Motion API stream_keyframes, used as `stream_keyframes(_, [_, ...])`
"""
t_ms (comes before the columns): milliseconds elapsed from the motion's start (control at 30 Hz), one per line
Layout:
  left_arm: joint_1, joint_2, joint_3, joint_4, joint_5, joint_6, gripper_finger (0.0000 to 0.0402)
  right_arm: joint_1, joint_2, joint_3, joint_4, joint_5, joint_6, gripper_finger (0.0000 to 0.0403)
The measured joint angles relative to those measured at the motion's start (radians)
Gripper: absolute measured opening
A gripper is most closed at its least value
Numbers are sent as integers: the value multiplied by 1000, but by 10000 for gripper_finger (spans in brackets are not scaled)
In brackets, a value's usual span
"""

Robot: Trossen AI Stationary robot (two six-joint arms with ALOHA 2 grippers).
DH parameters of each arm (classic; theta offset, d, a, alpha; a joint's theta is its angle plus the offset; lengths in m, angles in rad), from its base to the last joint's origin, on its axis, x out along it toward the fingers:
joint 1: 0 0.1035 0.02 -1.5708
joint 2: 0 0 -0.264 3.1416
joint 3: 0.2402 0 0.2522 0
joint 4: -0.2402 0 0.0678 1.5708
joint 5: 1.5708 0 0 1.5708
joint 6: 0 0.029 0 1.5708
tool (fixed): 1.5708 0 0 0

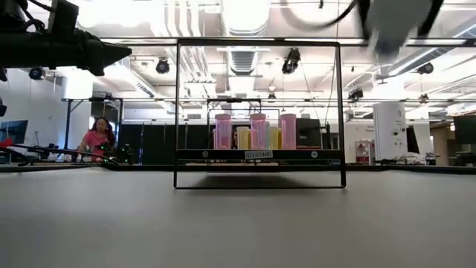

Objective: Pick and place medicine bottles onto shelf by color
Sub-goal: Put the blue pill bottle on the shelf aligned with the other blue pill bottles

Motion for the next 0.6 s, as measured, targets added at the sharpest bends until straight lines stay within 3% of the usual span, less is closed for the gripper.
stream_keyframes(133, [0, 0, 0, 0, 0, 0, 72, 54, -84, -1, -119, 76, 112, 100])
stream_keyframes(233, [0, 0, 0, 0, 0, 0, 72, 87, -146, -41, -105, 103, 170, 100])
stream_keyframes(600, [0, 0, 0, 0, 0, 0, 72, 72, -499, -443, -113, 113, 189, 100])
